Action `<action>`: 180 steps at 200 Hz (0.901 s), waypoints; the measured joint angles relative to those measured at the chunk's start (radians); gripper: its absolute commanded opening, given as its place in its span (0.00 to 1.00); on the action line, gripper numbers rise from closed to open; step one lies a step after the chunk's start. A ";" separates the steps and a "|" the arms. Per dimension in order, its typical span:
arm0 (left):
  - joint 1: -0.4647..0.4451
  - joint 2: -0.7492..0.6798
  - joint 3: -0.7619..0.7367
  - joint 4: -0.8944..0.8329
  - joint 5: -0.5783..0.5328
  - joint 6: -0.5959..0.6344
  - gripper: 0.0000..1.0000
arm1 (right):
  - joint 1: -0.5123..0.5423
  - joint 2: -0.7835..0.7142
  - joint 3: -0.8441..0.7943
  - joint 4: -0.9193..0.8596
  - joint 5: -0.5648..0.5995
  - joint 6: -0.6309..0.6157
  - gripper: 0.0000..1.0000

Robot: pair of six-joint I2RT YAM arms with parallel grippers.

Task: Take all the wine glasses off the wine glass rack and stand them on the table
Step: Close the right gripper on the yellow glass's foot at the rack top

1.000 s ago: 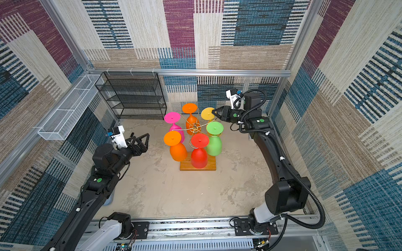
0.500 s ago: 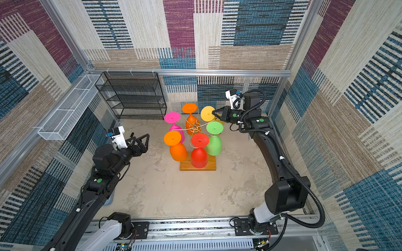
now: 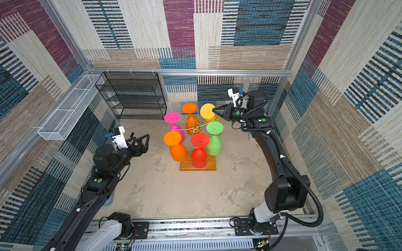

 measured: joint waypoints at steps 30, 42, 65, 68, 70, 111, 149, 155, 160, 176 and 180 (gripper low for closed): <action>0.000 0.002 0.000 0.000 0.000 0.000 0.94 | -0.014 0.000 -0.008 0.019 -0.021 0.030 0.00; 0.000 0.003 0.000 0.000 0.000 0.000 0.94 | -0.019 -0.002 -0.018 0.031 -0.028 0.040 0.00; 0.000 0.003 0.000 0.000 0.000 0.000 0.94 | -0.032 -0.010 -0.042 0.045 -0.028 0.052 0.00; 0.000 0.004 0.000 0.000 0.000 0.000 0.94 | -0.034 -0.012 -0.045 0.046 -0.028 0.055 0.00; 0.000 0.004 0.000 0.000 0.000 0.000 0.94 | -0.035 -0.014 -0.047 0.047 -0.028 0.057 0.00; 0.000 0.010 0.002 0.000 0.000 0.000 0.94 | -0.066 -0.059 -0.089 0.067 -0.028 0.081 0.00; 0.000 0.015 0.005 0.000 0.001 -0.001 0.94 | -0.076 -0.097 -0.121 0.082 -0.034 0.087 0.00; 0.000 0.016 0.005 0.000 0.001 -0.002 0.94 | -0.076 -0.103 -0.129 0.084 -0.035 0.090 0.00; 0.000 0.017 0.005 0.000 0.001 -0.003 0.94 | -0.076 -0.109 -0.137 0.086 -0.035 0.090 0.00; 0.000 0.018 0.005 0.000 0.001 -0.003 0.94 | -0.077 -0.124 -0.157 0.087 -0.035 0.097 0.00; 0.000 0.018 0.005 0.000 0.001 -0.003 0.94 | -0.077 -0.128 -0.163 0.090 -0.035 0.097 0.00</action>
